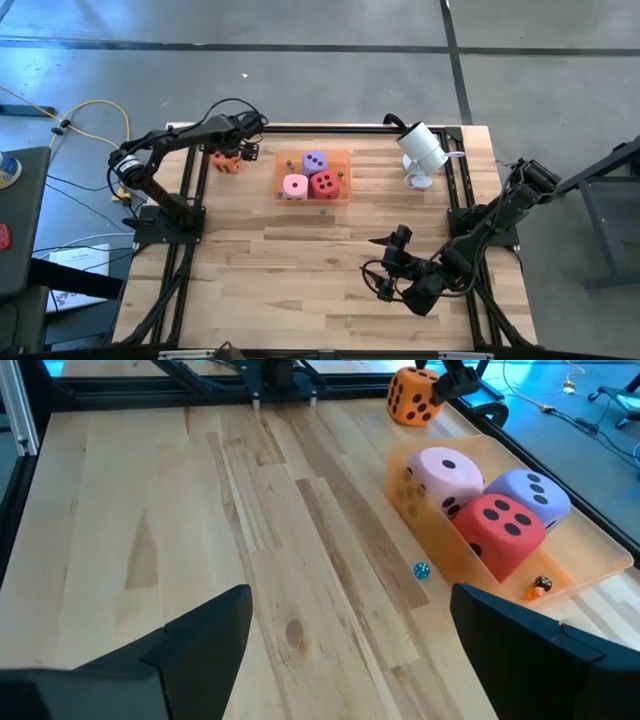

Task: Pick & Place Dice
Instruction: Put the large orange dice in the orange bin

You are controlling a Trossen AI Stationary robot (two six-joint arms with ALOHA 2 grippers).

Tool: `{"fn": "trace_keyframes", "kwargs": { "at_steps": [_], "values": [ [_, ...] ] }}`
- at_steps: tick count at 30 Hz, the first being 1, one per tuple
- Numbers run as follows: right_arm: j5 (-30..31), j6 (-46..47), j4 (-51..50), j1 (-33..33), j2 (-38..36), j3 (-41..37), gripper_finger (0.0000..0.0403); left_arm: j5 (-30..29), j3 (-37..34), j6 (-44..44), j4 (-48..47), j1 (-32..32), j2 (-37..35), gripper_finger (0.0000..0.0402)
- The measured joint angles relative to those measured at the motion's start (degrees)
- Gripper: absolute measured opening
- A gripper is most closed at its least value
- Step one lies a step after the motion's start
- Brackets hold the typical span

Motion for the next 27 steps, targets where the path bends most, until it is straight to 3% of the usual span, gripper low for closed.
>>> {"fn": "trace_keyframes", "kwargs": {
  "at_steps": [8,19,27],
  "values": [
    [0.0,-1.25,0.02,-0.54,0.0,0.0,0.0334,-2.89,-0.06,-0.24,0.26,-3.09,-0.62,0.0397],
    [-0.15,-1.45,0.02,-1.92,0.0,0.0,0.0334,-1.76,-0.2,1.7,-1.19,-3.29,-8.96,0.0396],
    [-0.95,-1.05,0.02,-1.85,0.0,0.0,0.0334,-5.17,0.02,4.19,-3.93,-2.61,-8.65,0.0396]
  ]
}}
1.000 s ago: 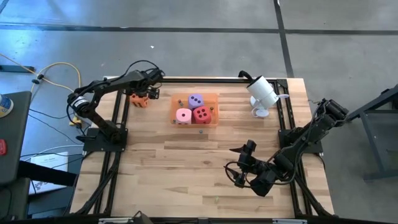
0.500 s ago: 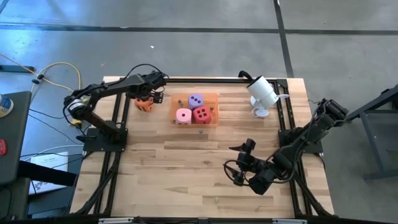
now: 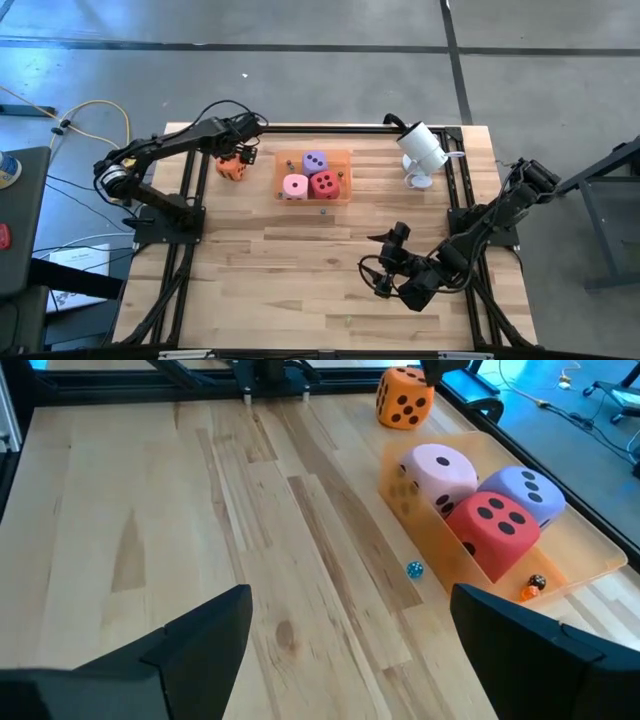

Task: Pick & Place Dice
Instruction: Put the large orange dice in the orange bin

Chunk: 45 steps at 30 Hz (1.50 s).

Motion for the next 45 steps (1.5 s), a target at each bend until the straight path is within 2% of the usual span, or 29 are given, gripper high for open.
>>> {"fn": "trace_keyframes", "kwargs": {
  "at_steps": [10,13,21,32,35,39,45],
  "values": [
    [-0.58,-0.03,-0.02,-0.01,0.0,0.0,0.0334,1.24,0.09,0.47,-2.07,3.79,0.43,0.0396],
    [-0.59,-0.2,-0.02,-0.01,0.0,0.0,0.0334,2.26,0.09,1.76,-1.99,3.93,0.43,0.0396],
    [-0.41,-0.33,-0.02,-0.01,0.0,0.0,0.0334,0.38,0.02,3.36,-2.33,3.91,0.21,0.0396],
    [0.79,-0.42,-0.02,-0.16,0.0,0.0,0.0334,-0.08,-0.19,4.64,-1.36,3.54,-4.15,0.0397],
    [0.77,-0.42,-0.02,-0.16,0.0,0.0,0.0334,1.21,-0.17,5.82,-1.26,3.09,-4.96,0.0397],
    [0.6,-0.42,-0.02,-0.16,0.0,0.0,0.0334,7.53,-0.7,9.9,-0.74,2.33,-4.99,0.0397],
    [0.17,-0.37,-0.04,-0.12,0.0,0.0,0.0334,5.26,-2.26,9.76,-1.0,2.96,-5.01,0.0397]
  ]
}}
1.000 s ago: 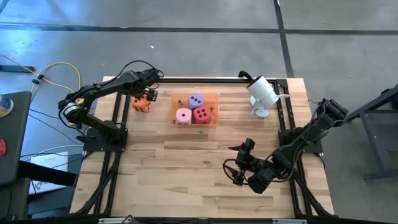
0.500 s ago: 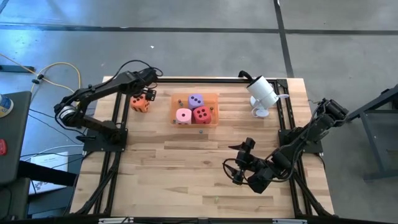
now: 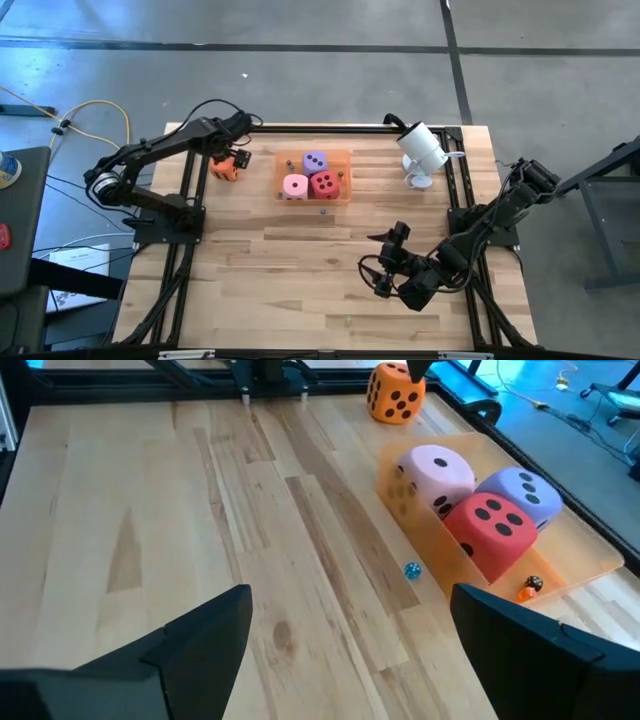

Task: Pick & Place Dice
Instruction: Put the large orange dice in the orange bin

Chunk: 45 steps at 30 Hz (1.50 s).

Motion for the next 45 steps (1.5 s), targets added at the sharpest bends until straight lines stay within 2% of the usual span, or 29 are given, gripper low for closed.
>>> {"fn": "trace_keyframes", "kwargs": {
  "at_steps": [7,15,18,24,29,40,45],
  "values": [
    [-0.76,0.16,-0.03,0.0,0.0,0.0,0.0334,0.19,-1.83,-0.67,0.06,2.92,-0.13,0.0397],
    [-0.75,0.61,0.0,0.0,0.0,0.0,0.0334,1.5,-2.48,-0.85,0.26,3.0,-0.11,0.0397],
    [-0.83,0.65,0.01,0.04,0.0,0.0,0.0334,1.73,-4.6,-0.83,-0.78,3.34,0.09,0.0397],
    [-0.95,0.62,0.02,0.5,0.0,0.0,0.0334,1.81,-9.27,-0.71,2.84,5.99,-0.24,0.0397],
    [-0.77,0.33,0.02,0.4,0.0,0.0,0.0334,6.44,-10.45,1.11,4.87,7.44,-0.27,0.0397],
    [-0.32,-0.02,0.04,0.07,0.0,0.0,0.0334,8.01,-12.42,-0.01,8.09,6.16,-0.24,0.0397],
    [-0.32,-0.02,0.04,0.07,0.0,0.0,0.0334,5.99,-14.36,-0.88,10.38,5.1,-0.33,0.0397]
  ]
}}
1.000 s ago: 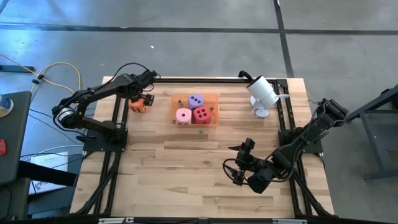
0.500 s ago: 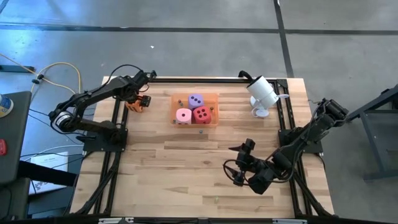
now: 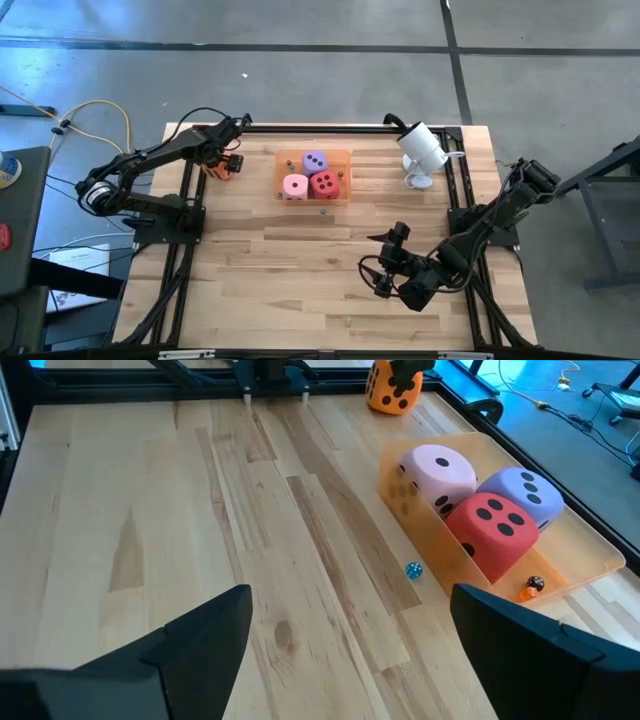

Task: Pick & Place Dice
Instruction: Put the large orange dice in the orange bin

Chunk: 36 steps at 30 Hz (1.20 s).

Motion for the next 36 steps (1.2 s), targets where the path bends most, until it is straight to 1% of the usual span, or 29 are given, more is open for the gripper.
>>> {"fn": "trace_keyframes", "kwargs": {
  "at_steps": [6,8,11,12,14,18,24,36],
  "values": [
    [0.0,-1.07,0.02,-0.4,0.0,0.0,0.0334,-0.14,0.0,-0.85,-0.05,-0.17,0.1,0.0397],
    [0.02,-1.11,0.03,-0.62,0.0,0.0,0.0334,-2.18,-0.09,-2.8,0.02,-0.72,0.18,0.0397],
    [-0.31,-1.11,0.02,-0.85,0.0,0.0,0.0334,-7.67,-0.26,-7.58,-0.08,-1.98,0.43,0.0397],
    [-0.39,-1.11,0.02,-0.87,0.0,-0.01,0.0334,-8.54,-0.3,-8.57,-0.19,-2.37,0.47,0.0397],
    [-0.39,-1.17,0.02,-0.87,0.0,-0.02,0.0334,-8.21,-0.46,-7.94,-0.12,-2.55,0.45,0.0397],
    [-0.44,-1.31,0.02,-0.87,0.0,-0.02,0.0334,-5.23,-0.98,-4.84,0.87,-2.23,1.09,0.0397],
    [-0.63,-1.31,0.03,-0.85,0.0,-0.02,0.0334,-6.82,-1.17,-5.41,1.79,-2.46,5.05,0.0397],
    [-0.64,-1.51,0.02,-0.83,0.0,-0.02,0.0334,-6.9,-1.16,-6.25,2.2,-3.08,5.51,0.0397]
  ]
}}
